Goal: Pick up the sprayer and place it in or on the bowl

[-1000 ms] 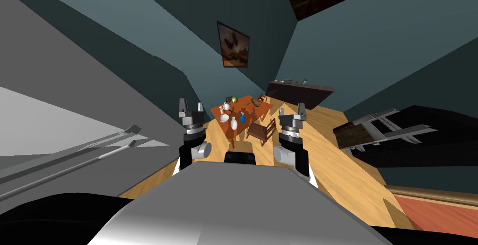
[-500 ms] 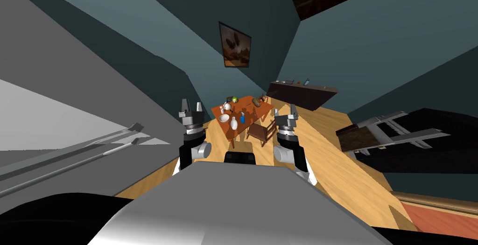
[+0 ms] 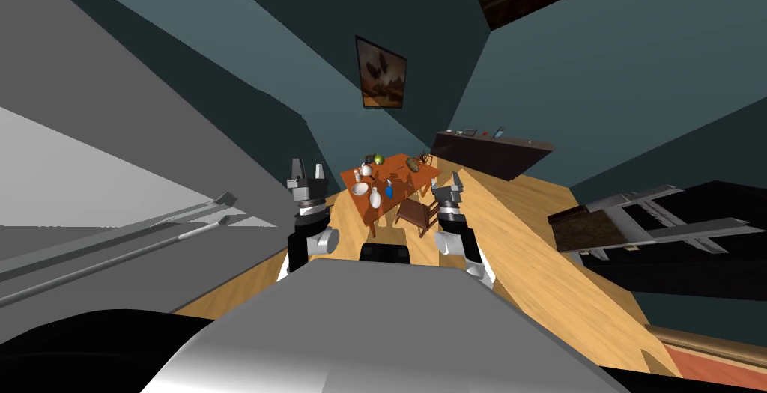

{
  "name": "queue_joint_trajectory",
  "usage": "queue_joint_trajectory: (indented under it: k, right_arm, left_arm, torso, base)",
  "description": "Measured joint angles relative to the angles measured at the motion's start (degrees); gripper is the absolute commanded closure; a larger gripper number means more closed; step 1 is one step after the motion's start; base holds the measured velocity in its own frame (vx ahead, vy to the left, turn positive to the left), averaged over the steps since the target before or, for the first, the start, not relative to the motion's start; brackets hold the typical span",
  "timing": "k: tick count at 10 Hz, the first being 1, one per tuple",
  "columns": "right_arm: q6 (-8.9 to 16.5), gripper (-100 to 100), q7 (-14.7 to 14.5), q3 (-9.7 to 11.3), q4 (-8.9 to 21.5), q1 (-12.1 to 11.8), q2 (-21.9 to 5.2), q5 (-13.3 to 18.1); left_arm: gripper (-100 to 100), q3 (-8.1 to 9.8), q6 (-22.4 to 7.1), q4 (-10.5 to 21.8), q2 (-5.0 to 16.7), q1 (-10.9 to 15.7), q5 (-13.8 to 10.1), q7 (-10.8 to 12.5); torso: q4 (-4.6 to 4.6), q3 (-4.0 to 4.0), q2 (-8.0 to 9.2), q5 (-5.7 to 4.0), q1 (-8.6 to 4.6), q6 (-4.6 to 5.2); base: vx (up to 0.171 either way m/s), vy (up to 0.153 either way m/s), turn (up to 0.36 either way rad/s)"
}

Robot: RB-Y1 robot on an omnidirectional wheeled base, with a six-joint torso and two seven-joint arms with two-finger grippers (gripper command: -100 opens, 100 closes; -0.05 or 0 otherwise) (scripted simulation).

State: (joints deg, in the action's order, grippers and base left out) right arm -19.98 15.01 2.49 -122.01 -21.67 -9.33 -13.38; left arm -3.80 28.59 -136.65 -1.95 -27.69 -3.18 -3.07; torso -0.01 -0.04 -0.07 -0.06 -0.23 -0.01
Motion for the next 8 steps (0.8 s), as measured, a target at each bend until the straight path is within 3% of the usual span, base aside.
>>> queue_joint_trajectory:
  k: [4, 8]
  right_arm:
    - [1.1, -100, 4.9, 0.9, 4.9, 1.6, -0.9, -2.6]
    - [3.4, -100, 10.2, 2.0, 11.6, 5.0, -0.8, -5.8]
  left_arm:
    - [0, 0.00, 0.0, 0.0, 0.0, 0.0, 0.0, 0.0]
    - [0, 0.00, 0.0, 0.0, 0.0, 0.0, 0.0, 0.0]
  torso:
    - [0.01, 0.03, 0.06, 0.02, 0.07, 0.03]
    - [0.01, 0.02, 0.04, 0.02, 0.09, 0.03]
  base:
    - [-0.004, -0.039, 0.066]
    - [-0.002, -0.042, 0.100]
